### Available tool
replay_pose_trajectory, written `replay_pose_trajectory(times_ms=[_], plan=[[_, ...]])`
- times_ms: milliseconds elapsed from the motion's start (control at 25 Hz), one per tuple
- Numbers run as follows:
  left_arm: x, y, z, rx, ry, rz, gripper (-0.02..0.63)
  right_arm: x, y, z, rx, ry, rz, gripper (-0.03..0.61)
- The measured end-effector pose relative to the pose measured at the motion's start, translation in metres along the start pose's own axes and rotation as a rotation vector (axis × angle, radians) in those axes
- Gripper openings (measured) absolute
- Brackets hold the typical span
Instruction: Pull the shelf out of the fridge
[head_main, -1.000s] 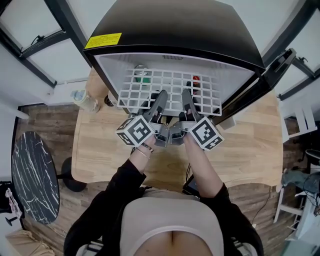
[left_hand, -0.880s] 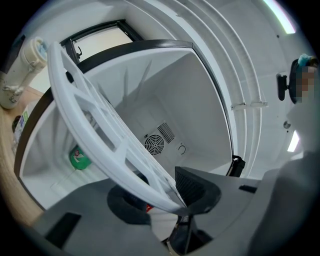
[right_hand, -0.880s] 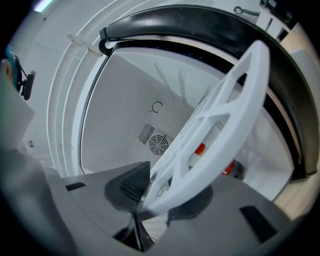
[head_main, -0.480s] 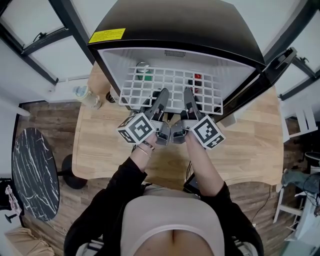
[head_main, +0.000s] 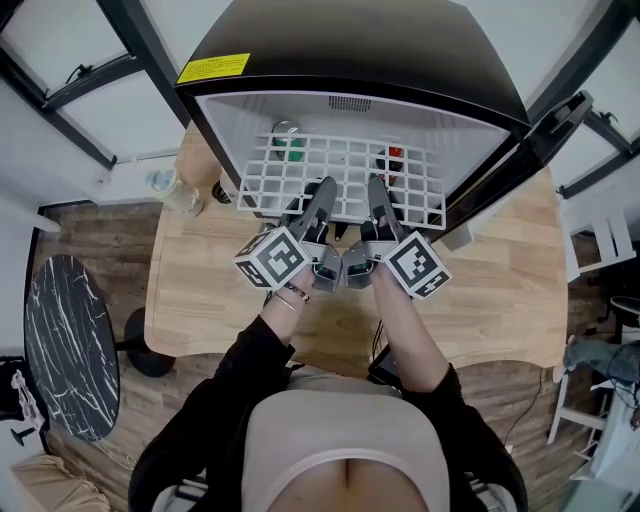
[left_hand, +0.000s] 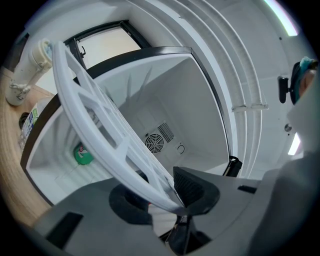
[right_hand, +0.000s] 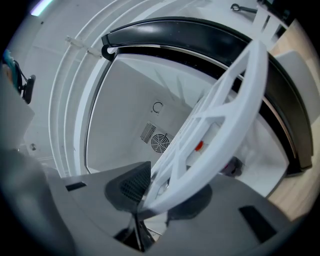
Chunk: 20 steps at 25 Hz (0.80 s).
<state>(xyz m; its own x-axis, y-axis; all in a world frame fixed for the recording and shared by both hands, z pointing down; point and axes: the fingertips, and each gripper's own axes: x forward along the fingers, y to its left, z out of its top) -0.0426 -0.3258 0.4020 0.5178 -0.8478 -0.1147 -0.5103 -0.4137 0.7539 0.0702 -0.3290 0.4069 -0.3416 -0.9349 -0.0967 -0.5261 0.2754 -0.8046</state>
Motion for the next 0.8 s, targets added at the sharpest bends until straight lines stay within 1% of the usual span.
replay_pose_trajectory(times_ms=[280,800], plan=[[-0.004,-0.002,-0.003,-0.014,0.005,0.003,0.124,-0.005,0.001,-0.002,0.007,0.007,-0.004,0.12],[-0.011,-0.004,-0.006,-0.029,0.019,0.019,0.11,-0.012,0.0,-0.004,0.093,0.019,-0.019,0.101]])
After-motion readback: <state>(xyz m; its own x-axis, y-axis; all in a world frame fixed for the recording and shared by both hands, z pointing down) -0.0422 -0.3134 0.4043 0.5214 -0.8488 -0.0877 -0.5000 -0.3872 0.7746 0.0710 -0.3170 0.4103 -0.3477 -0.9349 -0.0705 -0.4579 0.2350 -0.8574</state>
